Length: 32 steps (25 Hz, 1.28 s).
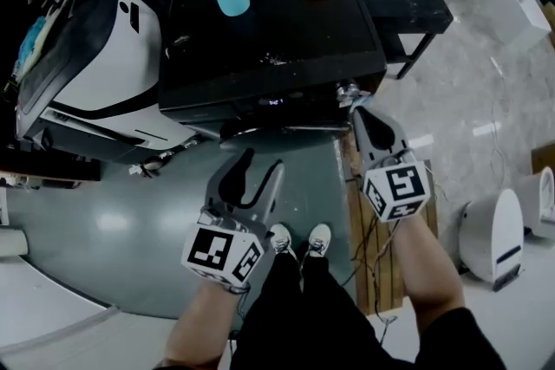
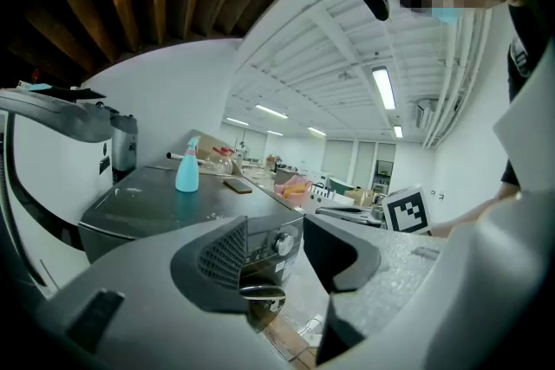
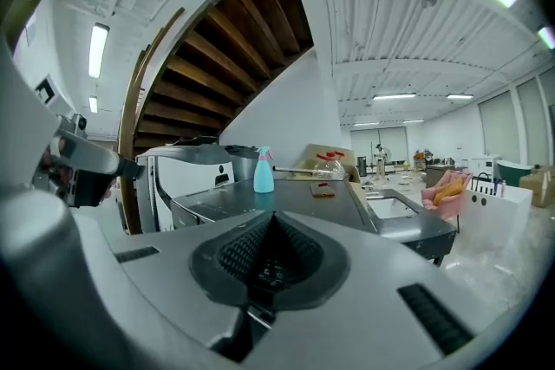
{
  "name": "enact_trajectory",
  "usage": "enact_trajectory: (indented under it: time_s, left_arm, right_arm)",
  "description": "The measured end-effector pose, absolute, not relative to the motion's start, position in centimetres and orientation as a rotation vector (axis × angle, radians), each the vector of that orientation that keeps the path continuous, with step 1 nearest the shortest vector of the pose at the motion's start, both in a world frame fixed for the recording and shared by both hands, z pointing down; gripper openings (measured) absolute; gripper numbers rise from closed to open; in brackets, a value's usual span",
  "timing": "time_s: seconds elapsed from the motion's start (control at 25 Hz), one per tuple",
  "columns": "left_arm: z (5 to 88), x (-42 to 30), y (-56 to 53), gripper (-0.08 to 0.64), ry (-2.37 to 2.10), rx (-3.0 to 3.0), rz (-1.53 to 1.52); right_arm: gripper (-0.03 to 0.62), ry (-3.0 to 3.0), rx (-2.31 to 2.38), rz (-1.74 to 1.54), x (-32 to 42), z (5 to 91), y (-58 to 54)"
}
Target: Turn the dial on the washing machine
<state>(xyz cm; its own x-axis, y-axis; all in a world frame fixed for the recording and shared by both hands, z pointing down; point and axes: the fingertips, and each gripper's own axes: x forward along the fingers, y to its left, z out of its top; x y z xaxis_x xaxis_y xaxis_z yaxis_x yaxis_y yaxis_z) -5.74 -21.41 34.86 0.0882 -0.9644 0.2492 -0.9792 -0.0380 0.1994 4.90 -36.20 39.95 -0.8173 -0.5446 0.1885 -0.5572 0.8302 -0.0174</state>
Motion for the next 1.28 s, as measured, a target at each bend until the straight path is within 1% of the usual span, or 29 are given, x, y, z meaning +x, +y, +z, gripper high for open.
enact_trajectory:
  time_s: [0.08, 0.16, 0.4, 0.68, 1.0, 1.28]
  left_arm:
    - [33.5, -5.9, -20.8, 0.149, -1.938, 2.071, 0.074]
    - [32.4, -5.9, -20.1, 0.005, -1.916, 2.11, 0.084]
    - [31.1, -7.2, -17.3, 0.005, -1.893, 2.141, 0.081]
    - [30.8, -11.6, -11.1, 0.004, -1.923, 2.142, 0.085]
    - [30.2, -17.9, -1.2, 0.005, -1.864, 2.19, 0.028]
    - [28.7, -20.9, 6.0, 0.004, -1.789, 2.282, -0.015]
  right_arm:
    - [-0.002, -2.847, 0.826, 0.111, 4.6, 38.5, -35.3]
    - [-0.002, -2.866, 0.801, 0.113, 4.2, 37.3, -34.3]
    - [-0.003, -2.894, 0.76, 0.164, 2.4, 35.2, -30.7]
    - [-0.003, -2.874, 0.781, 0.289, -0.5, 34.9, -24.1]
    - [-0.002, -2.85, 0.925, 0.23, -4.3, 32.0, -13.1]
    - [-0.002, -2.803, 1.055, 0.156, -5.4, 29.9, -3.5]
